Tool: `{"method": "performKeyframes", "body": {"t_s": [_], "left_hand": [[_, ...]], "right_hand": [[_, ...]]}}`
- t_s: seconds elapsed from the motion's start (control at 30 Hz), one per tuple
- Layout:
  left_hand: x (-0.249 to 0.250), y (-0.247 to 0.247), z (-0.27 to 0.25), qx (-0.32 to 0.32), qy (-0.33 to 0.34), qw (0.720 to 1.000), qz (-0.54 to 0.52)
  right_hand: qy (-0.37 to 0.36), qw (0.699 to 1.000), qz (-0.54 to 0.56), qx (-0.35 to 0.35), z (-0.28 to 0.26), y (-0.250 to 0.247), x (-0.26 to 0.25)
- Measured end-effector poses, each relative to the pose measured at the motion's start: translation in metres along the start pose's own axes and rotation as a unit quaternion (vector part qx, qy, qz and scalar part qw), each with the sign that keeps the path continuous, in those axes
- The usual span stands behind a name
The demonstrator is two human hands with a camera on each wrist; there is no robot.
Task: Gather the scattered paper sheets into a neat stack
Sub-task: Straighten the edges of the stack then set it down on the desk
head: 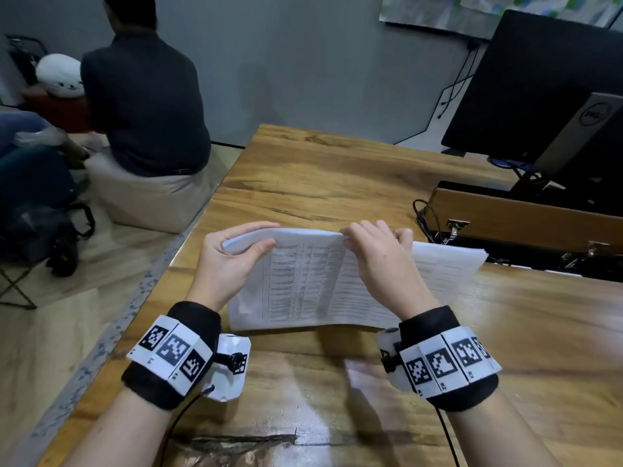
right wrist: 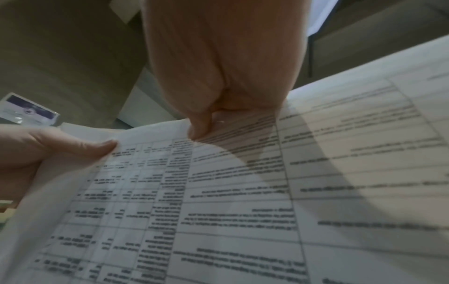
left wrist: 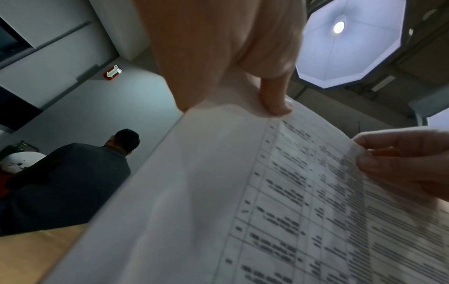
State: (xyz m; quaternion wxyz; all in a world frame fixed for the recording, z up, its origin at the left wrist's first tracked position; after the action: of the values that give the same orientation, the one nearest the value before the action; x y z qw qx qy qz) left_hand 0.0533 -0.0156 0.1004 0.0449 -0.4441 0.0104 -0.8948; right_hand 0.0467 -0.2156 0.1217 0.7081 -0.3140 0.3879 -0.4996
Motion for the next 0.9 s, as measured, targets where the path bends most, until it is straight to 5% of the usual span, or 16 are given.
{"method": "performKeyframes", "body": {"t_s": [0.1, 0.3, 0.43, 0.63, 0.7, 0.8, 0.9], "left_hand": [[0.0, -0.003, -0.003, 0.022, 0.015, 1.0, 0.013], [-0.026, -0.001, -0.03, 0.003, -0.091, 0.995, -0.04], [-0.028, -0.004, -0.021, 0.001, -0.099, 0.995, -0.032], [-0.03, -0.006, -0.014, 0.019, -0.088, 0.995, -0.035], [-0.031, -0.005, -0.012, 0.017, -0.089, 0.995, -0.035], [-0.031, -0.004, -0.01, 0.01, -0.093, 0.995, -0.04], [-0.036, -0.007, -0.012, -0.01, -0.112, 0.992, -0.057]], "right_hand": [[0.006, 1.0, -0.002, -0.013, 0.001, -0.001, -0.006], [0.016, 0.998, -0.032, -0.048, -0.011, 0.023, 0.002], [0.009, 0.996, -0.012, -0.089, -0.009, 0.015, 0.001], [0.115, 0.989, -0.02, -0.086, -0.011, -0.024, 0.077], [0.17, 0.981, 0.07, -0.056, -0.015, -0.036, 0.108], [0.258, 0.926, 0.273, -0.02, -0.027, -0.039, 0.134], [0.322, 0.828, 0.459, -0.025, -0.04, -0.018, 0.153]]}}
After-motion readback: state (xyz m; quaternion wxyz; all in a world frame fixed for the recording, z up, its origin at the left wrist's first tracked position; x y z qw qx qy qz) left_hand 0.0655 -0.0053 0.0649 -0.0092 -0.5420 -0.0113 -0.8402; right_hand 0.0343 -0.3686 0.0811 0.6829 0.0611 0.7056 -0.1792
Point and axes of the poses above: each hand's wrist, its own z-axis towards the middle knuckle, its own y-axis out of the palm, x = y × z, the point moved 6 cm from there along z, towards the middle knuckle, and after that the axes turned 14 degrees about y, right-handed, at the moved point
